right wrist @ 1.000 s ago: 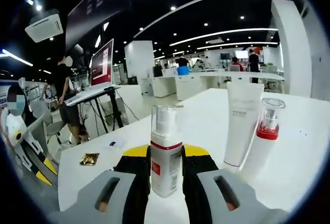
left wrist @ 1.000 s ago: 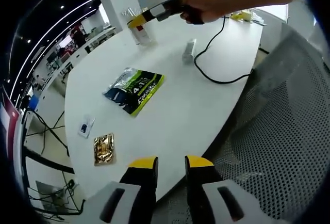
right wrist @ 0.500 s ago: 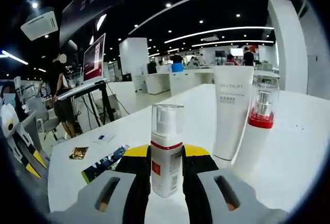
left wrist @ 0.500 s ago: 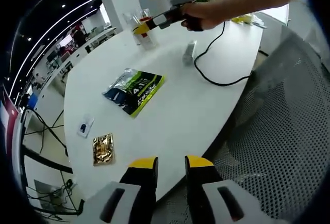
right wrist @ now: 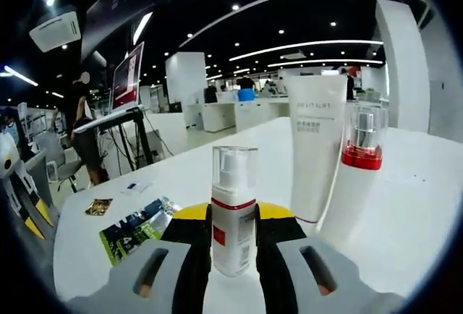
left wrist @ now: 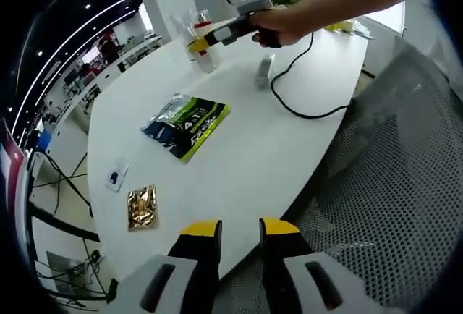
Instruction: Arrange the skincare products in the storage area until every visible bottle or jar stands upright without overlapping.
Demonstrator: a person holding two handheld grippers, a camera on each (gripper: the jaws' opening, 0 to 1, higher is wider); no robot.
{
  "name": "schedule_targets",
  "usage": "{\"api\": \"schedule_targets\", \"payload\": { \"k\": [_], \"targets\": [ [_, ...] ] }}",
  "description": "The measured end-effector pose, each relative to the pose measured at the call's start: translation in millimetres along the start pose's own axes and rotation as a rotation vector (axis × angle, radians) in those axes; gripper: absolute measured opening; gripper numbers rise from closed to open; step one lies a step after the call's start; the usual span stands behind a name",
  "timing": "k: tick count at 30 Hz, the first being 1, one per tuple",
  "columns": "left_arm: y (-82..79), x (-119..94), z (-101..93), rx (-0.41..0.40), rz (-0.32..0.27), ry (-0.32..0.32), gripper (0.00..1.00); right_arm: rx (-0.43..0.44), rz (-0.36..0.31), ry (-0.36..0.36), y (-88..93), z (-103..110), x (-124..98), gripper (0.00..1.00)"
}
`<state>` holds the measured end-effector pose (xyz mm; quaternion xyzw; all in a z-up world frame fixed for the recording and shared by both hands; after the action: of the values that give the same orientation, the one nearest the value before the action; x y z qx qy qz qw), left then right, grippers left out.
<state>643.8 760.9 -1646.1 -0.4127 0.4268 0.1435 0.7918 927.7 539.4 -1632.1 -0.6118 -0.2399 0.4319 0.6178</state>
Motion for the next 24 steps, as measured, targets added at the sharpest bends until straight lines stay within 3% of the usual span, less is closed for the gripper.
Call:
{"api": "schedule_targets", "payload": {
  "k": [24],
  "targets": [
    [2.9,2.8,0.2,0.004,0.016,0.007,0.21,-0.088,-0.009,0.014,8.6,-14.9,9.4,0.20]
  ]
}}
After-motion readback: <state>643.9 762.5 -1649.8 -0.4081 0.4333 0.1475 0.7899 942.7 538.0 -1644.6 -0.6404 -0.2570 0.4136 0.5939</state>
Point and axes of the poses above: the point that each gripper's makers call its tool centre point, and the gripper's own axes: x roughly forward along the fingers, z roughly to its left, y roughly out of its underside, the point moved 6 cm from there along -x, roughly backward along the fingers, and after that the axes turned 12 degrees about -y, right-handed, at the moved point
